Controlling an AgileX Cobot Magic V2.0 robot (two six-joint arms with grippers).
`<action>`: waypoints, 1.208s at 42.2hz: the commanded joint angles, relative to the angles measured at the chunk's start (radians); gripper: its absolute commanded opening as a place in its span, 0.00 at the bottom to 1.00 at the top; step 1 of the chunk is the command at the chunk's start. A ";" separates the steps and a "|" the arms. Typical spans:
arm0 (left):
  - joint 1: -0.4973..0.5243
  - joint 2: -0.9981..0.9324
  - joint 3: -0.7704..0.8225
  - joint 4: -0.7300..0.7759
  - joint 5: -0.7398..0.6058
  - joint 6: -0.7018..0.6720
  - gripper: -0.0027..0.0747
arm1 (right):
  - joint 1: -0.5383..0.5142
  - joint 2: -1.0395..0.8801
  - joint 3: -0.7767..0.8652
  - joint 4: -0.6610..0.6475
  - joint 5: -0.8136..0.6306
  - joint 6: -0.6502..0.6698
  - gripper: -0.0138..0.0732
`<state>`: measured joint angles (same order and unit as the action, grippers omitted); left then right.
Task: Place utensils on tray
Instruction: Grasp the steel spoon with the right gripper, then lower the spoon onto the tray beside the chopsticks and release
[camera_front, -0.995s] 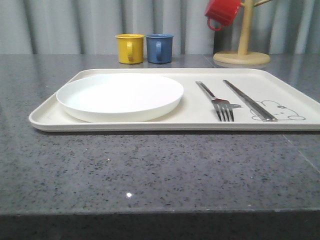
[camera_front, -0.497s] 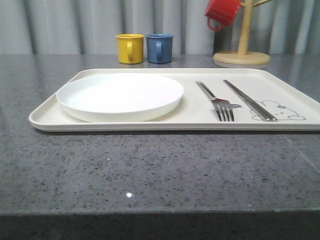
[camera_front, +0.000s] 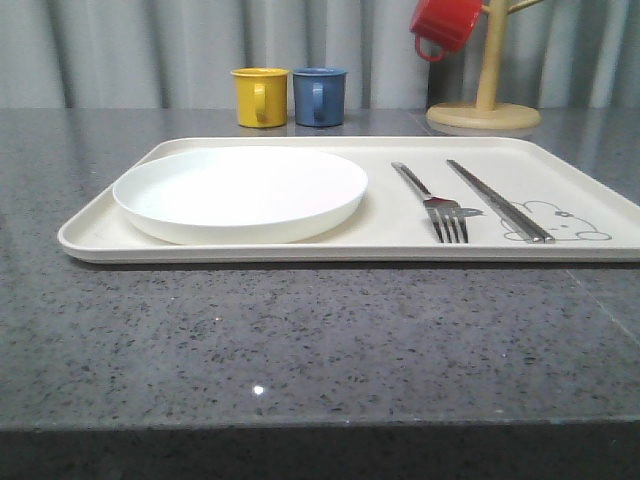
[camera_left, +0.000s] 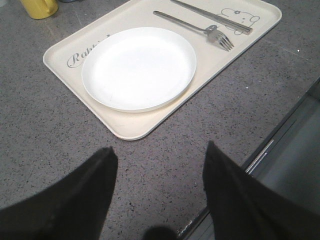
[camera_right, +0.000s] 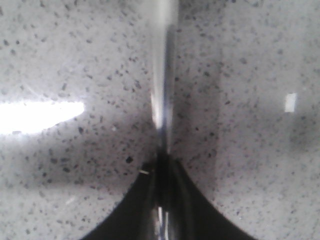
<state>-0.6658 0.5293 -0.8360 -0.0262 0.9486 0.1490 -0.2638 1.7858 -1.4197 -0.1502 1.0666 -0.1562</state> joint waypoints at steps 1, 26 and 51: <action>-0.008 0.005 -0.027 -0.008 -0.072 -0.007 0.54 | -0.006 -0.043 -0.029 -0.023 0.000 -0.007 0.09; -0.008 0.005 -0.027 -0.008 -0.072 -0.007 0.54 | 0.190 -0.212 -0.029 0.336 0.114 -0.007 0.09; -0.008 0.005 -0.027 -0.008 -0.072 -0.007 0.54 | 0.306 -0.068 -0.029 0.524 -0.009 0.076 0.10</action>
<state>-0.6658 0.5293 -0.8360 -0.0262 0.9486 0.1490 0.0460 1.7423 -1.4197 0.3561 1.0956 -0.1034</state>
